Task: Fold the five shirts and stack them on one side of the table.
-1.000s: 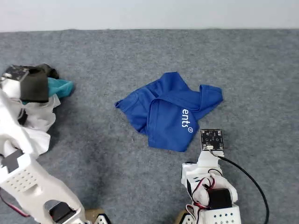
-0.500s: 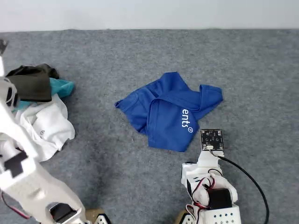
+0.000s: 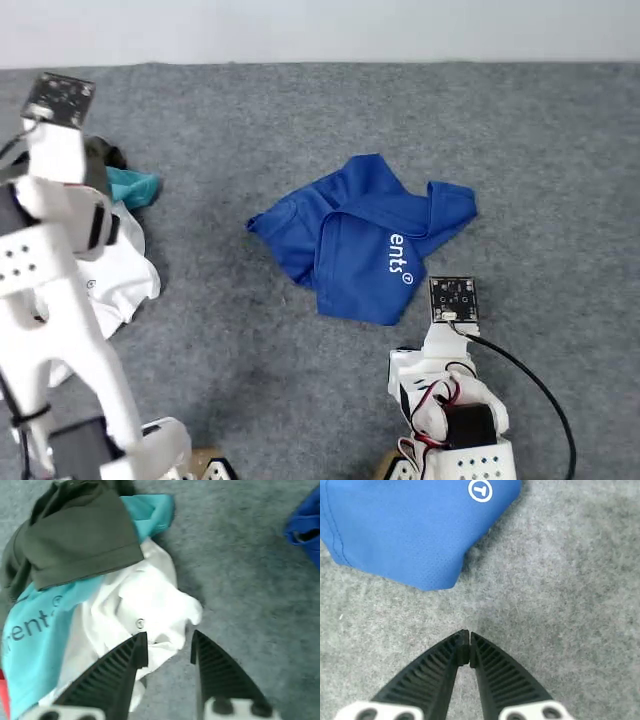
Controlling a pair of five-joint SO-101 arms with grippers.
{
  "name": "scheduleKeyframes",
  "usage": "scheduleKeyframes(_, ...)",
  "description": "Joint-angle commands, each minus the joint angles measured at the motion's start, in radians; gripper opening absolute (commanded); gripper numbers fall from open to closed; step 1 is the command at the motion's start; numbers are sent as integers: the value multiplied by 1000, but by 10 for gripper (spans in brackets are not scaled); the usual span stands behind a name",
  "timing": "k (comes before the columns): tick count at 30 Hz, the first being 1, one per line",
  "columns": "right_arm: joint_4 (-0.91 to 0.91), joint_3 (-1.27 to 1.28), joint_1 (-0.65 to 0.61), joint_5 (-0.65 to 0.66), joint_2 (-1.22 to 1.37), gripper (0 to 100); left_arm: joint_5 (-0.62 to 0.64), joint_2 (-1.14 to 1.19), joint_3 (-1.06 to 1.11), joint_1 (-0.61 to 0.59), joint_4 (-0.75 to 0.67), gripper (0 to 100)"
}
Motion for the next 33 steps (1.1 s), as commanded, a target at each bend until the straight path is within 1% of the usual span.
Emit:
scheduleKeyframes(1, 2, 15, -5, -9, -8, 9, 15, -104, 21, 25, 20, 156)
scheduleKeyframes(8, 2, 15, -8, -8, -8, 9, 18, -212, 41, 18, 21, 156)
scheduleKeyframes(14, 2, 14, -1, -3, -8, 9, 20, -298, 160, 18, 21, 153)
scheduleKeyframes(20, 1, -25, 5, -3, -8, 9, 18, -347, 245, 21, 20, 88)
scheduleKeyframes(22, -59, -40, 27, -9, -8, 9, 18, -353, 249, 18, 20, 84)
scheduleKeyframes(25, -220, -61, 108, -11, -8, 9, 20, -356, 249, 17, 20, 83)
scheduleKeyframes(28, -334, -146, 179, -11, -8, 9, 20, -356, 251, 17, 20, 83)
scheduleKeyframes(33, -367, -339, 199, -6, 18, 9, 21, -356, 251, 17, 20, 83)
